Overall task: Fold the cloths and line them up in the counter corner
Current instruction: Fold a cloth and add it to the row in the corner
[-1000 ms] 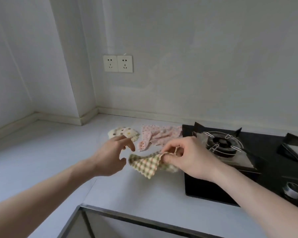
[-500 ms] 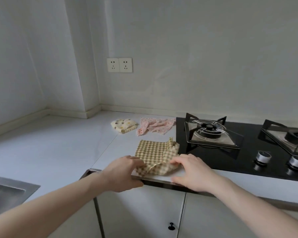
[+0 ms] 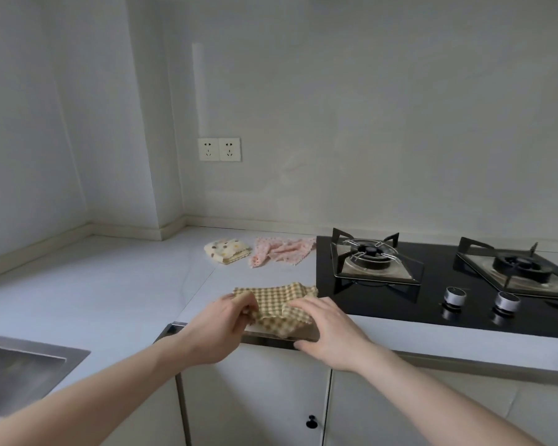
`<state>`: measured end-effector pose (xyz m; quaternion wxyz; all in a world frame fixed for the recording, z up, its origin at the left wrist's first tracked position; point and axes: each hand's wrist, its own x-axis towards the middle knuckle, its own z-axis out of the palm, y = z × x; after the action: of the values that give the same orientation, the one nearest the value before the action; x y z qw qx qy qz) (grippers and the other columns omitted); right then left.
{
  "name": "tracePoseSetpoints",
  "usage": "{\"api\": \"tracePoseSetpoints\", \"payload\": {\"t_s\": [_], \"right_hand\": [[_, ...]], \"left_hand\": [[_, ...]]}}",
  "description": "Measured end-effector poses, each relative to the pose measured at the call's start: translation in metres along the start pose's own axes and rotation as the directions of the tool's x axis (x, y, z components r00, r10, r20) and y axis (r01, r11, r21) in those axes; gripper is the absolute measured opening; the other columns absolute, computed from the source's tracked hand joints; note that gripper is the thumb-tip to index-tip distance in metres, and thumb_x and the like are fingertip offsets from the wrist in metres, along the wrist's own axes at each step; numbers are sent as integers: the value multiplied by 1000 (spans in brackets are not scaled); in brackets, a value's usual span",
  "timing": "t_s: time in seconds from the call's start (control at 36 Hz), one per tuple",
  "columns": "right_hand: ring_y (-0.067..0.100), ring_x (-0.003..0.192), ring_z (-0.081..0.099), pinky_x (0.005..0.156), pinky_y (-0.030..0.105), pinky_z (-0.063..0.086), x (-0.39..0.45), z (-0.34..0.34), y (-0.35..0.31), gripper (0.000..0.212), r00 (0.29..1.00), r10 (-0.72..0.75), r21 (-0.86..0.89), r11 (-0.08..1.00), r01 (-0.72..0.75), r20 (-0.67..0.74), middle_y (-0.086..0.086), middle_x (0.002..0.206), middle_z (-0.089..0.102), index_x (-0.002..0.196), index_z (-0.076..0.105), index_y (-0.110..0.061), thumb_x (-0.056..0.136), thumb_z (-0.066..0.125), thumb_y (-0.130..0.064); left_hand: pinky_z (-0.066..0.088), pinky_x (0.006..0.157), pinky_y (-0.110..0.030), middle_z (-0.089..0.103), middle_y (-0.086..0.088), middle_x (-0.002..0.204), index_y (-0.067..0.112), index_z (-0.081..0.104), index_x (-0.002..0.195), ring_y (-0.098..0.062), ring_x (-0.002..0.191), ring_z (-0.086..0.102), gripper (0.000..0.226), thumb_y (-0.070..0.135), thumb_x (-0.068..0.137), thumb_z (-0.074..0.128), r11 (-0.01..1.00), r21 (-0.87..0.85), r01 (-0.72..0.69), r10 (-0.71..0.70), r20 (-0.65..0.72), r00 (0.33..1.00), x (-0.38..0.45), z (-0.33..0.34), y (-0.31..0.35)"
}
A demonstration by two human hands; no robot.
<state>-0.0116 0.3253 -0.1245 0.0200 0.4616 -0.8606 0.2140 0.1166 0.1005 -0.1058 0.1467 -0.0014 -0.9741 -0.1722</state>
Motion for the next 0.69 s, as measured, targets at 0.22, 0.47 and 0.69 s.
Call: {"api": "tracePoseSetpoints", "payload": {"t_s": [0.22, 0.47, 0.69], "right_hand": [[12, 81, 65, 74, 31, 52, 50, -22, -13, 6, 964, 222, 214, 958, -189, -144, -8, 83, 71, 87, 72, -23, 89, 68, -27], [8, 72, 63, 62, 14, 43, 112, -107, -47, 5, 894, 243, 301, 945, -130, -376, -9, 78, 71, 82, 74, -24, 82, 79, -22], [1, 76, 67, 68, 13, 47, 131, -168, -49, 25, 788, 211, 207, 972, -108, -578, -16, 75, 70, 71, 71, -32, 83, 70, -10]], "left_hand": [[41, 65, -28, 63, -4, 96, 23, 55, 100, -24, 91, 57, 30, 0, 86, 40, 932, -260, 253, -266, -17, 964, 35, -23, -4], [41, 57, -28, 60, 3, 73, 17, 61, 82, -19, 68, 55, 19, 35, 79, 63, 898, -328, 295, -343, -101, 934, 88, -92, -8], [56, 80, -35, 75, 1, 95, 30, 73, 99, -25, 91, 68, 12, 30, 94, 62, 985, -63, 160, -172, -391, 904, 112, -141, -17]]}}
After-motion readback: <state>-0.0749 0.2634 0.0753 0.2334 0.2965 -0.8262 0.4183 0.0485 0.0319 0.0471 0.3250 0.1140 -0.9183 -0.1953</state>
